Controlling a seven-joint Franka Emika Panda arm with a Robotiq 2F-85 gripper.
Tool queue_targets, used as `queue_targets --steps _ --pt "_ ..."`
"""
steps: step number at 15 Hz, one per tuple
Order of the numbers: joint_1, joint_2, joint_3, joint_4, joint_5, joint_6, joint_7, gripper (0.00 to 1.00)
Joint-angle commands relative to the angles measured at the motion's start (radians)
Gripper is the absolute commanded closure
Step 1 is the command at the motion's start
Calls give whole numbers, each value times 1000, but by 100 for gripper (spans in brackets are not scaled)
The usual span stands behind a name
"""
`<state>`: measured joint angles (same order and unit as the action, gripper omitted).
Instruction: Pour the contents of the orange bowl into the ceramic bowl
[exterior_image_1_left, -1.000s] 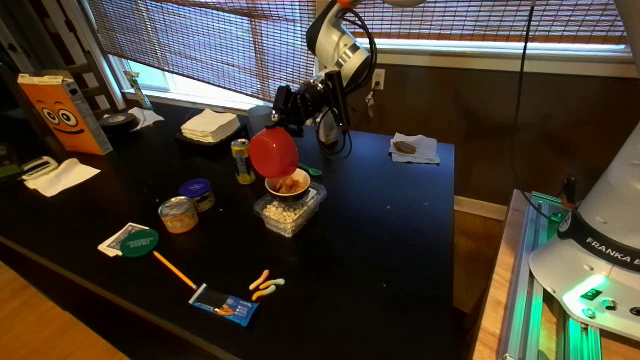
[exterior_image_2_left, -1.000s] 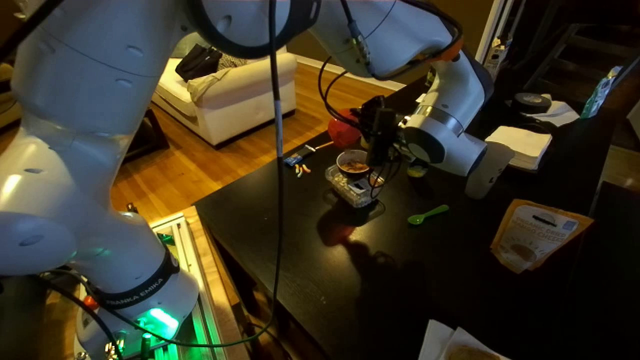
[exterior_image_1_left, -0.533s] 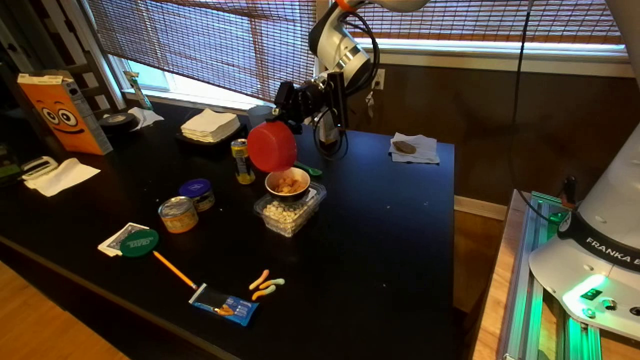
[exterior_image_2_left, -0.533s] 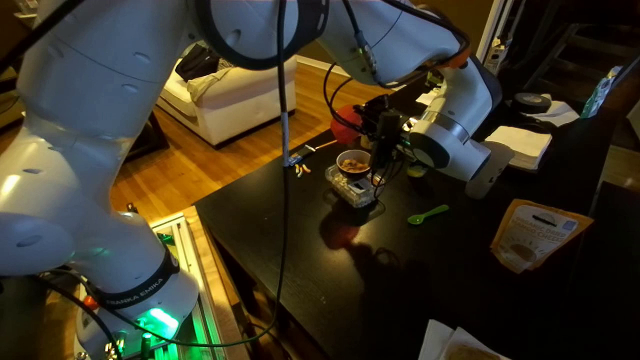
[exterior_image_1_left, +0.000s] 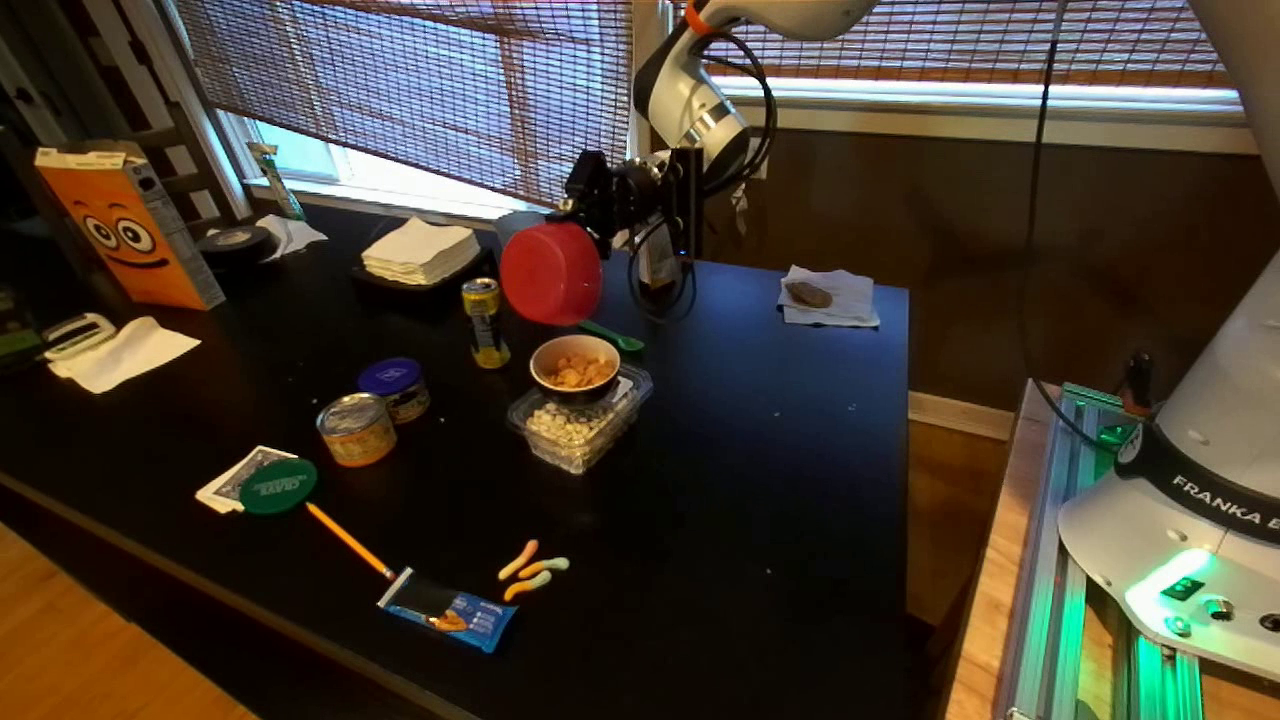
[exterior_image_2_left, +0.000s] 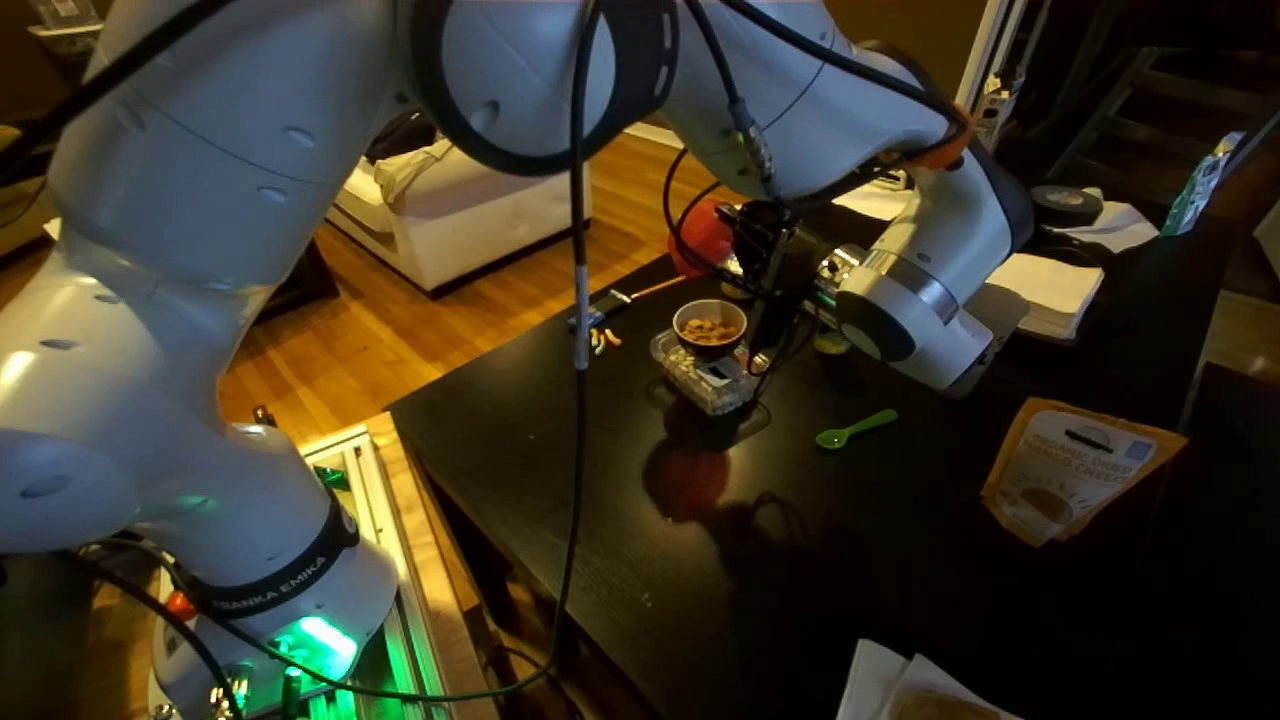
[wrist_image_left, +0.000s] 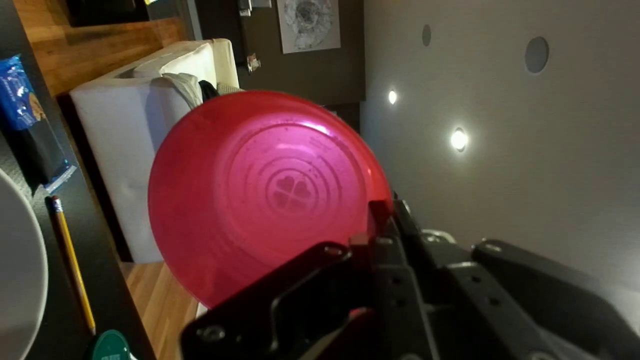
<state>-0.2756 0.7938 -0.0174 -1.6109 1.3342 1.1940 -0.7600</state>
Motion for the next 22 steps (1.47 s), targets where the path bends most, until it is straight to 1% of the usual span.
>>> queue_targets --steps 1,3,4,6,7,8,9,10,11,12,13,14,15,16,18,19,20,22 --pt "6 49 -15 53 30 -40 7 99" --pt "-9 73 3 75 33 -99 -10 99" --pt "2 73 -7 74 31 -83 4 99" --pt "-16 95 12 99 35 -164 -14 99" --pt "23 70 -31 76 25 -60 16 99" --pt "-16 106 11 113 35 -191 -15 99" --pt "4 93 -10 96 40 -134 0 99" --pt "12 91 -22 99 33 -119 3 99" --pt "-23 119 16 126 43 -232 -32 99" --pt "32 78 -49 86 27 -67 4 99" --pt "-17 122 7 133 43 -231 -27 99" --pt "32 84 -50 92 32 -72 2 99" --pt "7 107 -23 116 37 -156 -6 99" --pt "24 93 -41 99 34 -95 5 99" --pt "17 90 -29 99 33 -121 2 99" --pt "36 62 -51 73 24 -61 13 99" --pt "37 45 -45 59 22 -71 22 99" --pt "59 -5 -65 14 17 -10 52 99"
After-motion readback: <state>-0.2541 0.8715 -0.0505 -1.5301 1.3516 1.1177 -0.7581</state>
